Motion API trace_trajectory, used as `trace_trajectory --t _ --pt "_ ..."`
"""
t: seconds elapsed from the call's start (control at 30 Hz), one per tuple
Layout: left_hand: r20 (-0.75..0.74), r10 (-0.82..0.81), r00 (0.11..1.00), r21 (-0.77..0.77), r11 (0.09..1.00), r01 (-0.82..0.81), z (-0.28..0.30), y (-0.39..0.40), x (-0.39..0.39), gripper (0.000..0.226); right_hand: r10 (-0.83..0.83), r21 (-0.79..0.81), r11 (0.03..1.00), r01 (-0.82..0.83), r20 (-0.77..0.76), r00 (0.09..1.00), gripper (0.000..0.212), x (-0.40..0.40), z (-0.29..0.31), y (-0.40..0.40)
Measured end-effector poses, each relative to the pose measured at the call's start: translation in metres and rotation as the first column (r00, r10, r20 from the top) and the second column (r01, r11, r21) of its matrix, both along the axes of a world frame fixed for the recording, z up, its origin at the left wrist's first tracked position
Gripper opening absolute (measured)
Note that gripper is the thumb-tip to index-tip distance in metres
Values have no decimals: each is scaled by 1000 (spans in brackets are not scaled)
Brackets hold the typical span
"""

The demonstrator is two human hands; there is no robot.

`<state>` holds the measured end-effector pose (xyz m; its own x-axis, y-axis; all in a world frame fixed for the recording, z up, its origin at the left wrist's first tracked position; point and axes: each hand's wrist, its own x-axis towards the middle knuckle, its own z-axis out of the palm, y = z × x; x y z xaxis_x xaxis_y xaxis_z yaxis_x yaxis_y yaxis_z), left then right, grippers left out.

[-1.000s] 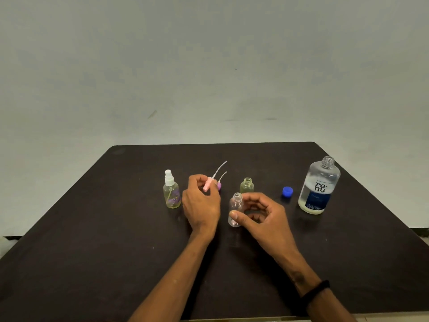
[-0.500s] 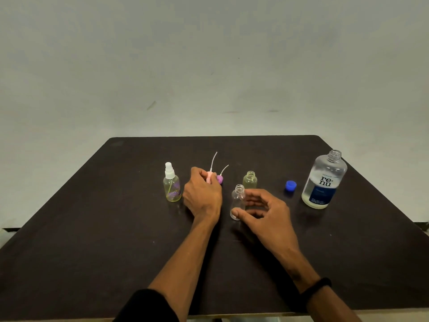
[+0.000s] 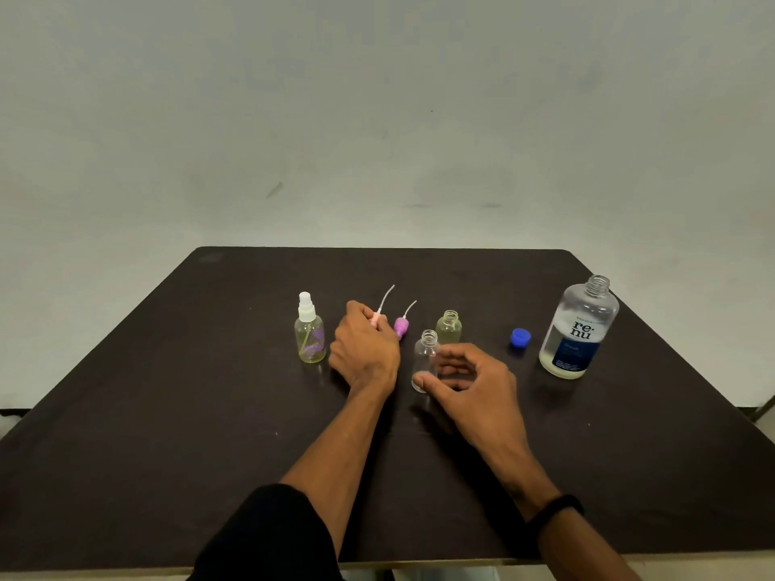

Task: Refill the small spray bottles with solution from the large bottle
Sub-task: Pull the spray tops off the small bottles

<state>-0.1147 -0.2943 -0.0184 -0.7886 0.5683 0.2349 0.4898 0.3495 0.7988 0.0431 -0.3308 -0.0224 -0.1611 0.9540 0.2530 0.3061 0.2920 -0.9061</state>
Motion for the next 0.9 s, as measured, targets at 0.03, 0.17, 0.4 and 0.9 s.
trace_trajectory --t 0.03,0.17,0.4,0.9 --pt "2 -1 1000 6 1000 1 0 0 0 15 -4 1 1000 4 9 1000 43 -3 0 0" --pt "39 0 999 123 992 -5 -4 -5 2 9 -48 20 999 47 70 996 39 -16 -3 2" --pt "-3 -143 990 403 906 132 -9 -49 10 17 -108 21 994 107 82 991 36 -33 1 1" --pt "-41 -335 941 30 941 337 -8 -61 2 35 -304 19 953 304 24 952 22 -13 3 -12"
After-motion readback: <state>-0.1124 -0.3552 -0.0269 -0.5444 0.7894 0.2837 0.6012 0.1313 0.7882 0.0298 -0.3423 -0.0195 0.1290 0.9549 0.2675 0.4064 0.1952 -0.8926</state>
